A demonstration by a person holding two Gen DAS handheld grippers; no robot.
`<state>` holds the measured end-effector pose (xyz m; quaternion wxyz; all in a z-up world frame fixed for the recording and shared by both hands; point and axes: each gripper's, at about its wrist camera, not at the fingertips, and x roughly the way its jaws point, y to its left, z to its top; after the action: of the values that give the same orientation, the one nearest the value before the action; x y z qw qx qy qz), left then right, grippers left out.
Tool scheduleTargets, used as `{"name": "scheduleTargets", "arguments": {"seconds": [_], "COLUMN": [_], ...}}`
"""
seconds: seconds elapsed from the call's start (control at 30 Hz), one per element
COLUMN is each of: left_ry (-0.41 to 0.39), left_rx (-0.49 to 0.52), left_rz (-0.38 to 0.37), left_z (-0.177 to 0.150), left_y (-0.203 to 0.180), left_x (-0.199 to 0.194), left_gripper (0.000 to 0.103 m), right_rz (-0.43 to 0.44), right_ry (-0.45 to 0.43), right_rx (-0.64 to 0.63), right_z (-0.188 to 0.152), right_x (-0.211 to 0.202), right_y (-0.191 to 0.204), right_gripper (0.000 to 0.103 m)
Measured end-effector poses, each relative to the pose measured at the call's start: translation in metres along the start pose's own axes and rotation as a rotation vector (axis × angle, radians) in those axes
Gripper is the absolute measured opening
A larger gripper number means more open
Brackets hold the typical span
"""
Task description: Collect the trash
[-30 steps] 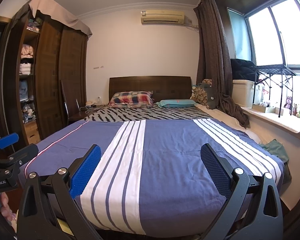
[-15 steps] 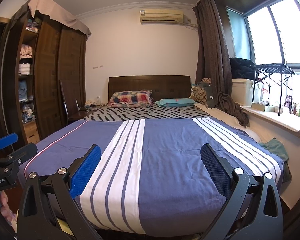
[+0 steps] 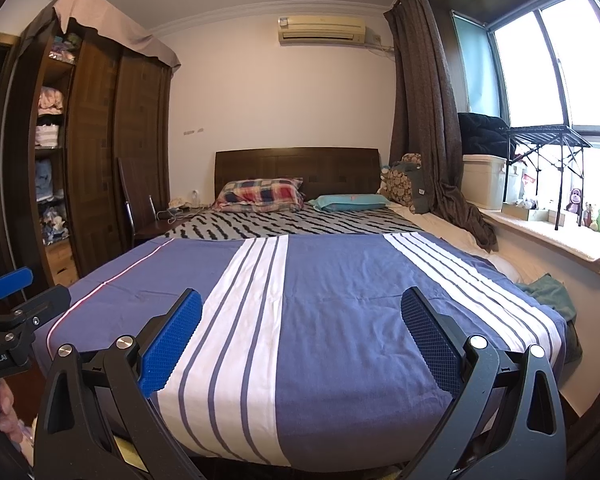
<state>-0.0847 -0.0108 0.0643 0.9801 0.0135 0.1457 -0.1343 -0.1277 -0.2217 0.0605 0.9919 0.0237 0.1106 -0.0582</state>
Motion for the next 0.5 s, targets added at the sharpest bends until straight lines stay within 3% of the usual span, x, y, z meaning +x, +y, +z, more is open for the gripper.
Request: {"name": "scheduleTargets", "arguments": {"seconds": [0.5], "left_ry": [0.0], "left_rx": [0.001], "left_rz": [0.046], "left_z": [-0.0032], "left_y": [-0.0016], "left_x": [0.001], "left_gripper": [0.095], "right_rz": [-0.011], "right_ry": [0.022], "right_rx": [0.004], "right_z": [-0.0015], "right_x": [0.0038], "right_y": [-0.0027], "right_gripper": [0.1]}}
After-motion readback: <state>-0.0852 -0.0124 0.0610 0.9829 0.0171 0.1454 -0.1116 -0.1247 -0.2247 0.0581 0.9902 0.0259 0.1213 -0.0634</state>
